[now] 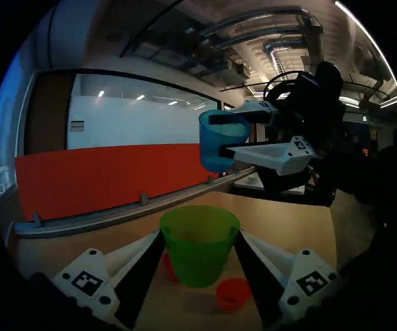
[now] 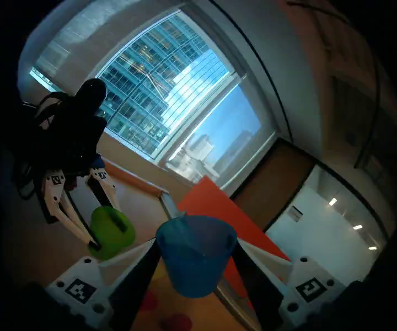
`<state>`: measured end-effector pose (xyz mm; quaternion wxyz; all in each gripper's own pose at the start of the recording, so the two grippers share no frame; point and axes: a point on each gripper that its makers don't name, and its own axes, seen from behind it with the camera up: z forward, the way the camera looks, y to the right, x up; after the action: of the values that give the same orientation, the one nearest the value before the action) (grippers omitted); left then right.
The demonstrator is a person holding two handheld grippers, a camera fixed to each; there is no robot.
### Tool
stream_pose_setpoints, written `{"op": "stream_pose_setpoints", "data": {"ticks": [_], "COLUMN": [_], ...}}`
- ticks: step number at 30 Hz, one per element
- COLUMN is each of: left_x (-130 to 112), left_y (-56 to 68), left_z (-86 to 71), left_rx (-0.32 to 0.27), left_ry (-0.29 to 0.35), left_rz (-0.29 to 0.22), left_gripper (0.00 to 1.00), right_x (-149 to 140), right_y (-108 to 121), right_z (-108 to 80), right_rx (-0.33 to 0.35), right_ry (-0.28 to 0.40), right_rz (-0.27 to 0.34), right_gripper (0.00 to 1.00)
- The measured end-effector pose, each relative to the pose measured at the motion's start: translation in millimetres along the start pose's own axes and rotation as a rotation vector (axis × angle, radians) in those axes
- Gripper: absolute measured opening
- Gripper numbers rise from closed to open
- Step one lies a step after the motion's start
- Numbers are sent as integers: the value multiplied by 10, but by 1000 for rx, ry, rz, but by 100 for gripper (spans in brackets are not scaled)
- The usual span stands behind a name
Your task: Pour water
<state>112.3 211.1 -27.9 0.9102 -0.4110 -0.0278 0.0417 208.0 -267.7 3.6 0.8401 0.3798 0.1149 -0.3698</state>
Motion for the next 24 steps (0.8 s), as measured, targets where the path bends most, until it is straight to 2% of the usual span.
{"op": "stream_pose_setpoints", "data": {"ticks": [24], "left_x": [38], "left_y": [127], "left_z": [63], "left_rx": [-26], "left_ry": [6], "left_rz": [6], "left_gripper": [85], "right_x": [188], "right_y": [78], "right_z": [186], "right_rx": [-15], "right_ry": [14], "right_rz": [-218], "right_gripper": [89]}}
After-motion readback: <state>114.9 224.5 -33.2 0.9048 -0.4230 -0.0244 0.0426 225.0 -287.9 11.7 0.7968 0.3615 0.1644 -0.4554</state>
